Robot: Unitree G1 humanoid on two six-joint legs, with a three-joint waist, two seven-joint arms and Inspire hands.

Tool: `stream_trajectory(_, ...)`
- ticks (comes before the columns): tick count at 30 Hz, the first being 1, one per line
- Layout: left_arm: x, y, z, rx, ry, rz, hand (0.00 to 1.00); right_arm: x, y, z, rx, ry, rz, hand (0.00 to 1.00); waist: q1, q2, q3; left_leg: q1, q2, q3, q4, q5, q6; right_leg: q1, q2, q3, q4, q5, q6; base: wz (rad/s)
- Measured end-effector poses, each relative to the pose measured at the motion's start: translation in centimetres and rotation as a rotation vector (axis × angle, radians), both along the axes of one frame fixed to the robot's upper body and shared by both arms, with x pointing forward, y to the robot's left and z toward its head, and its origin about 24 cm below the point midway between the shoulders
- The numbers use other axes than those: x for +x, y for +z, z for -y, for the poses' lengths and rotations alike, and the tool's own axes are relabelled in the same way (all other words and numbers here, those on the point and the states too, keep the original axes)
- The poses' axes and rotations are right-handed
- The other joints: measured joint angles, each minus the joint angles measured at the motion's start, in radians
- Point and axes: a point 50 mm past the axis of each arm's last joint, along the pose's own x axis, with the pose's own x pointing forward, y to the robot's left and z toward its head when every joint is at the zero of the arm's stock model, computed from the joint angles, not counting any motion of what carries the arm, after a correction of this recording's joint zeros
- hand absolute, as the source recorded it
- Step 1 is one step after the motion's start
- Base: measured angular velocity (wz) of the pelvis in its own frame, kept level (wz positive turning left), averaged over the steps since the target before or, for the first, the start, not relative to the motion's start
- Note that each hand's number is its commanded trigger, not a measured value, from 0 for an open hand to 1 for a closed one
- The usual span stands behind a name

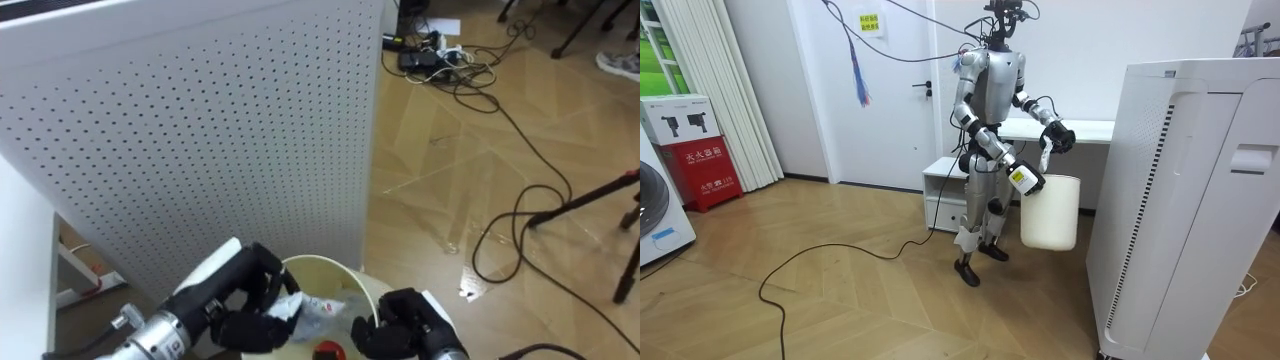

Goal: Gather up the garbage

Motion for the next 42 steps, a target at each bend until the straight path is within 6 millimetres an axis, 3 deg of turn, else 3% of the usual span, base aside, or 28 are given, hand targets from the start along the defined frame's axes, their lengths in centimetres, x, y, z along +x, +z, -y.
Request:
stream_trajectory(15, -1.2, -1.5, -0.1, -0.004, -0.002, -0.077, 0.00, 0.0, 0.0, 0.2, 0.005, -0.024, 0.011, 1.00, 0.001, 0.000, 0.0001, -0.008, 0.001, 0.003, -0.002, 0.000, 0.000, -0.004, 0.001, -0.004, -0.008, 0.000, 0.000, 0.00)
stream_trajectory(29, -1.7, -2.6, 0.2, -0.022, 0.021, -0.123, 0.00, -0.7, -0.9, -1.3, 0.059, -0.003, -0.028, 1.00, -0.004, -0.010, 0.0012, 0.009, 0.001, 0.008, -0.010, 0.000, -0.001, 0.005, 0.003, -0.001, -0.011, 0.000, 0.000, -0.01)
stream_trajectory(35, -3.0, -4.3, -0.5, -0.007, 0.050, -0.194, 0.00, -3.2, -3.0, -1.1, 0.065, -0.037, -0.123, 1.00, -0.008, -0.028, 0.0025, 0.043, 0.001, 0.007, -0.025, 0.000, -0.001, 0.034, 0.004, -0.001, -0.015, 0.000, 0.000, 0.00)
stream_trajectory(42, -5.5, -8.2, -3.2, 0.062, 0.184, -0.362, 0.00, -7.0, -5.4, 0.5, 0.034, -0.098, -0.258, 1.00, -0.040, -0.052, -0.0027, 0.057, -0.003, 0.010, -0.025, 0.000, -0.001, 0.058, 0.004, 0.001, -0.029, -0.001, 0.003, 0.01)
